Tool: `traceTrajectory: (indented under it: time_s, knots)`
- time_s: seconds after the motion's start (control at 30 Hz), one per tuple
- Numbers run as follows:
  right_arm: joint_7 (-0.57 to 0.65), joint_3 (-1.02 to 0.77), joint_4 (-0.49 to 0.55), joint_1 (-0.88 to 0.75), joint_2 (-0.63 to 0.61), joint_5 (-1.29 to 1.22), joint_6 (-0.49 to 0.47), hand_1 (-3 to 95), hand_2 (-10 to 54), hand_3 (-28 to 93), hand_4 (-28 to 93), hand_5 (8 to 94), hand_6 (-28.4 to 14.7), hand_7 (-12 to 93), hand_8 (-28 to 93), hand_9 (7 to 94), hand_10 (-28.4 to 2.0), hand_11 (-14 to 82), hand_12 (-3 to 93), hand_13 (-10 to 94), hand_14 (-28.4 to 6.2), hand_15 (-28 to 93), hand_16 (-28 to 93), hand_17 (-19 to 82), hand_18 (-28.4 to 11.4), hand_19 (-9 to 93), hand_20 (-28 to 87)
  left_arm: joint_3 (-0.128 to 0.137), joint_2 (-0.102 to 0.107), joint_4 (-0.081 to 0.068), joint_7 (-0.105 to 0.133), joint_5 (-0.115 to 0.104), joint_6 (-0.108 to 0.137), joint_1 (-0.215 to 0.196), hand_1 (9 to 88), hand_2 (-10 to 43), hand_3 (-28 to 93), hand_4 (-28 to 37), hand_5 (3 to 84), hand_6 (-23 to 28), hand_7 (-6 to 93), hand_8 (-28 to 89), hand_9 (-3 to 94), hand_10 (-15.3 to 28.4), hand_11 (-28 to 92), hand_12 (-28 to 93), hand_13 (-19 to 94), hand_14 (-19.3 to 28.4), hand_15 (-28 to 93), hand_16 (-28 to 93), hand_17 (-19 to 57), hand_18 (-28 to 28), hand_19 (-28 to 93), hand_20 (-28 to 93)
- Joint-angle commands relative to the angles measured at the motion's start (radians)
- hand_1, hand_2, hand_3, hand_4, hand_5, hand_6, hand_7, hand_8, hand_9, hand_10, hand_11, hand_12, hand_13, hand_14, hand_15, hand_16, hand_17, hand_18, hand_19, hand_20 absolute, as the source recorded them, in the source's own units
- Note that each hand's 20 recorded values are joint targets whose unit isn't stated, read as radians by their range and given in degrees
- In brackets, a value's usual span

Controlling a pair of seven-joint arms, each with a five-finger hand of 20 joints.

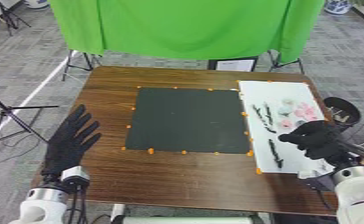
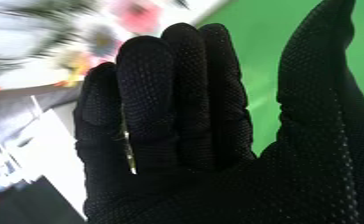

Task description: Arrange flowers

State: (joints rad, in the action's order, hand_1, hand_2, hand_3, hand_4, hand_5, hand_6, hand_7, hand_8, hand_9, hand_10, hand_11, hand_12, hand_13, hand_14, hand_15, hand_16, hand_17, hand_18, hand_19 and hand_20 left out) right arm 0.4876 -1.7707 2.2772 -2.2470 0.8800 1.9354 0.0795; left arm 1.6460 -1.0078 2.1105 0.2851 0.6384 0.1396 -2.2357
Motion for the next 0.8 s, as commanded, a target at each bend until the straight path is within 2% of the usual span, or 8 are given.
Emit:
traceTrajectory:
  time_s: [0.03, 0.13, 0.17, 0.27, 0.4, 0.57, 0.8]
  knots:
    - [0.051, 0.013, -0.009, -0.045, 0.015, 0.249, -0.051, 28.7, -9.5, 62, -28, 55.9, -1.5, 35, -15, 63.2, -10.6, 46.1, 33.1, 60, -10.4, 70, 25, 26, -20.2, 77, 40, -0.004, 0.006, -0.003, -0.021, 0.002, -0.026, 0.006, 25.5, -5.9, 69, -25.2, 23.0, 2.5, 19.1, -10, 17.5, 10.1, 16, 19, 18, 14.7, 25, 4, -11.5, 22.7, 38, 10]
    - [0.049, 0.022, -0.016, -0.044, 0.017, 0.262, -0.063, 23.4, -9.5, 68, -28, 51.2, -3.3, 34, -14, 56.0, -11.9, 48.6, 34.1, 56, -11.5, 71, 24, 25, -20.6, 77, 40, -0.003, 0.002, -0.003, -0.031, 0.008, -0.037, 0.004, 25.5, -5.9, 69, -25.1, 22.9, 2.5, 19.0, -10, 17.5, 10.1, 16, 19, 18, 14.9, 27, 3, -11.5, 22.7, 38, 10]
    - [0.049, 0.026, -0.018, -0.041, 0.018, 0.268, -0.074, 22.1, -9.5, 70, -28, 50.7, -3.6, 34, -14, 55.0, -12.1, 48.9, 34.1, 55, -11.5, 71, 24, 25, -20.7, 77, 40, -0.004, 0.002, -0.002, -0.03, 0.007, -0.033, 0.001, 25.5, -5.9, 69, -25.1, 22.9, 2.5, 19.0, -10, 17.5, 10.1, 16, 19, 18, 14.9, 27, 3, -11.5, 22.7, 38, 10]
    - [0.062, 0.041, -0.026, -0.021, 0.025, 0.277, -0.13, 21.4, -9.5, 70, -28, 49.5, -3.7, 34, -14, 53.2, -12.4, 48.8, 33.9, 53, -11.7, 71, 23, 23, -21.0, 76, 40, -0.004, 0.0, -0.002, -0.025, 0.004, -0.023, -0.001, 25.6, -5.9, 68, -25.3, 22.9, 2.5, 18.9, -10, 17.5, 10.1, 16, 19, 18, 14.9, 28, 2, -11.5, 22.7, 38, 10]
    - [0.071, 0.073, -0.045, -0.003, 0.03, 0.28, -0.147, 20.9, -9.5, 71, -28, 48.2, -4.2, 33, -15, 51.5, -12.8, 48.4, 33.6, 51, -12.0, 71, 23, 22, -21.2, 75, 40, -0.002, -0.006, 0.001, -0.019, 0.006, -0.02, -0.01, 25.5, -5.7, 68, -25.2, 22.9, 2.5, 18.9, -10, 17.6, 10.1, 16, 19, 18, 14.9, 28, 2, -11.5, 22.7, 38, 10]
    - [0.078, 0.098, -0.07, 0.017, 0.036, 0.296, -0.174, 19.9, -9.5, 73, -28, 46.6, -7.8, 29, -13, 48.8, -13.8, 48.2, 33.2, 49, -12.0, 71, 21, 22, -21.2, 75, 40, -0.003, -0.009, 0.002, -0.014, 0.0, -0.014, -0.013, 25.5, -5.7, 68, -25.1, 22.9, 2.5, 19.0, -10, 17.7, 10.1, 16, 19, 18, 14.9, 28, 1, -11.5, 22.7, 38, 10]
    - [0.119, 0.136, -0.073, 0.024, 0.033, 0.365, -0.234, 18.9, -9.5, 77, -28, 46.9, -7.8, 29, -12, 48.9, -13.8, 48.8, 32.6, 49, -11.9, 71, 20, 22, -21.3, 74, 40, -0.001, -0.011, 0.0, -0.018, 0.001, -0.016, -0.009, 25.4, -5.6, 68, -25.0, 22.9, 2.5, 19.0, -10, 17.9, 10.1, 16, 19, 18, 14.8, 28, 1, -11.5, 22.7, 38, 10]
